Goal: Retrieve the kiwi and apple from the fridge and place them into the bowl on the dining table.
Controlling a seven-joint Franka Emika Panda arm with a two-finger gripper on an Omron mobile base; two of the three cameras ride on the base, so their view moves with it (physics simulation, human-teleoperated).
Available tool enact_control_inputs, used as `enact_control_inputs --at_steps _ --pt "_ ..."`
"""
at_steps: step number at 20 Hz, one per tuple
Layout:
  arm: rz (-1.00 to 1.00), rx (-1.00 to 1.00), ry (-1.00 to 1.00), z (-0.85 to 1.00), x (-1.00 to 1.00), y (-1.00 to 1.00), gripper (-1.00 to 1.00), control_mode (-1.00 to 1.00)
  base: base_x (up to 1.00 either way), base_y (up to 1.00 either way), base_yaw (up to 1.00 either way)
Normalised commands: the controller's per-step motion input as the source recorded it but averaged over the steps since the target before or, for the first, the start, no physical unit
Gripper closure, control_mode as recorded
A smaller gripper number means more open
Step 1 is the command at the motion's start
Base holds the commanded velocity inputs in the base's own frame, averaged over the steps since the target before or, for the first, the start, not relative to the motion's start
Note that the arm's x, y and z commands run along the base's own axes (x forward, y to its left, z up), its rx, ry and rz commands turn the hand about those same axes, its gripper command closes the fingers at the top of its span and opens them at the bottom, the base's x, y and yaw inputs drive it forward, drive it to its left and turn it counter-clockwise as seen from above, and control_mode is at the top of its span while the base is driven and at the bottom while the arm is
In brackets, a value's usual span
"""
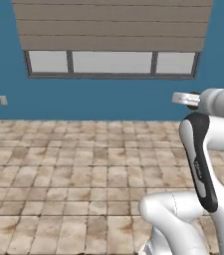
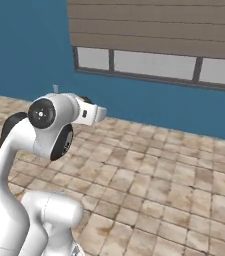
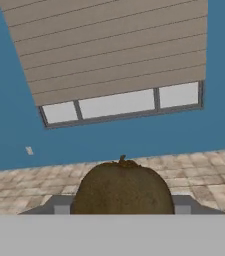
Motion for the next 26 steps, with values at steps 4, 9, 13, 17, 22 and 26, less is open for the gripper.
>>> enact_control_inputs --at_steps 4,9,13,17,22,26 --pt "0.0 0.0 0.0 0.0 0.0 0.0 1.0 1.0 0.13 0.85 0.57" --pt "0.0 0.0 0.0 0.0 0.0 0.0 1.0 1.0 0.55 0.83 0.55" --pt "0.0 0.0 0.0 0.0 0.0 0.0 1.0 1.0 0.8 0.79 0.5" --pt "0.0 0.0 0.0 0.0 0.0 0.0 1.0 1.0 0.96 0.74 0.5" --pt "0.0 0.0 0.0 0.0 0.0 0.0 1.0 1.0 1.0 0.67 0.45" --pt "0.0 0.0 0.0 0.0 0.0 0.0 1.0 1.0 1.0 0.44 0.46"
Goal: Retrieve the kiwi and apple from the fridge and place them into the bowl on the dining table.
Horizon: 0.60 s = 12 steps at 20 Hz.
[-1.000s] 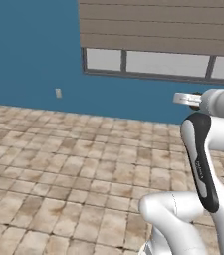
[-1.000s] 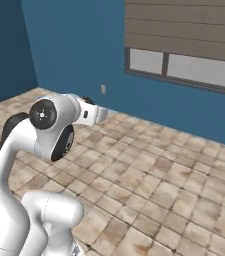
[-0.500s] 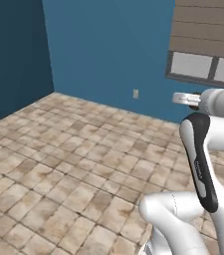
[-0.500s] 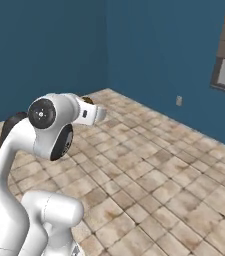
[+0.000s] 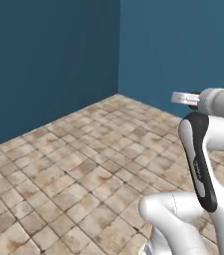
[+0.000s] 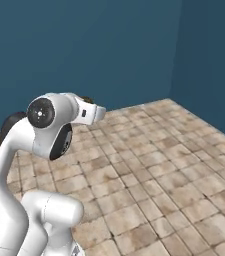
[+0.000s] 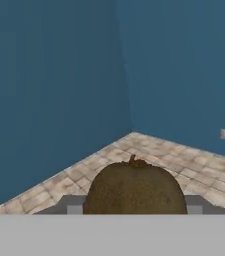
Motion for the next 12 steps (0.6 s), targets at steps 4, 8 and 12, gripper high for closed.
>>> enact_control_inputs --at_steps 4,8,12 --pt "0.0 0.0 0.0 0.0 0.0 0.0 1.0 1.0 1.0 0.18 0.54" --pt "0.0 0.0 0.0 0.0 0.0 0.0 1.0 1.0 1.0 0.01 0.57" --pt "0.0 0.0 0.0 0.0 0.0 0.0 1.0 1.0 1.0 0.0 0.57"
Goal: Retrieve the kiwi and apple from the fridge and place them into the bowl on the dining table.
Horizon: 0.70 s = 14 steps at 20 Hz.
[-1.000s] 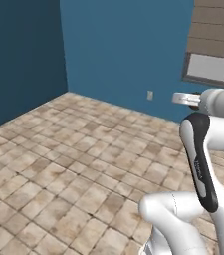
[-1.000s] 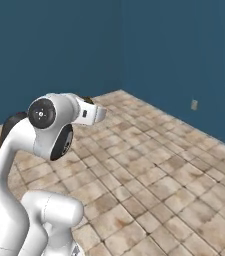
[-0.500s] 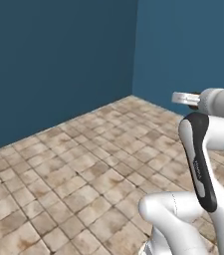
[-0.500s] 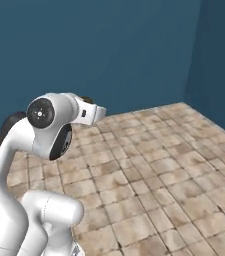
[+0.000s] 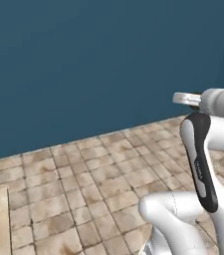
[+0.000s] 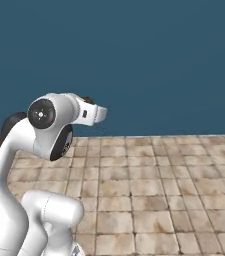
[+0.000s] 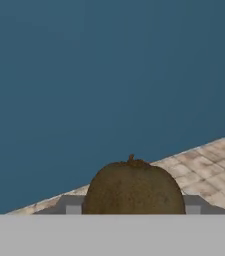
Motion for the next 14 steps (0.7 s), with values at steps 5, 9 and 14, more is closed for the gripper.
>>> enact_control_inputs --at_steps 5,9,14 --pt "0.0 0.0 0.0 0.0 0.0 0.0 1.0 1.0 0.98 -0.06 0.66" --pt "0.0 0.0 0.0 0.0 0.0 0.0 1.0 1.0 0.89 -0.2 0.8" --pt "0.0 0.0 0.0 0.0 0.0 0.0 1.0 1.0 0.89 -0.15 0.78"
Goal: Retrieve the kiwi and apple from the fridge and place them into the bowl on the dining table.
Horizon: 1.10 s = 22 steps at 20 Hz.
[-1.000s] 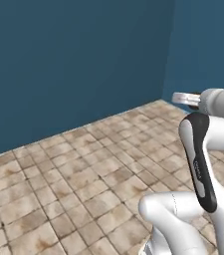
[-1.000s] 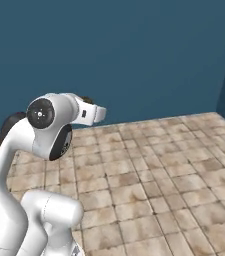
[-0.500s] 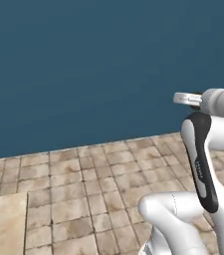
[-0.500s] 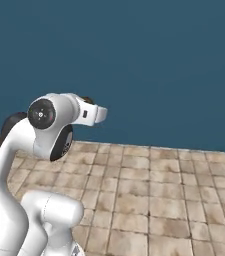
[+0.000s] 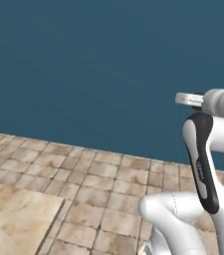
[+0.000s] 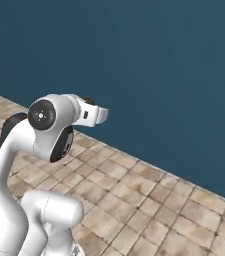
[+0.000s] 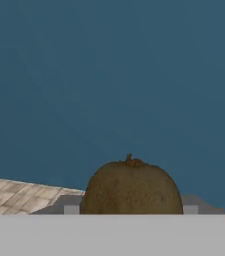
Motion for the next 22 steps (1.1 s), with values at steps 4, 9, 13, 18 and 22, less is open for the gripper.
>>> enact_control_inputs --at_steps 4,9,13,18,22 --pt "0.0 0.0 0.0 0.0 0.0 0.0 1.0 1.0 0.85 -0.26 0.78" --pt "0.0 0.0 0.0 0.0 0.0 0.0 1.0 1.0 0.87 -0.33 0.75" --pt "0.0 0.0 0.0 0.0 0.0 0.0 1.0 1.0 0.99 -0.35 0.68" --pt "0.0 0.0 0.0 0.0 0.0 0.0 1.0 1.0 1.0 -0.08 0.61" --pt "0.0 0.0 0.0 0.0 0.0 0.0 1.0 1.0 1.0 0.0 0.62"
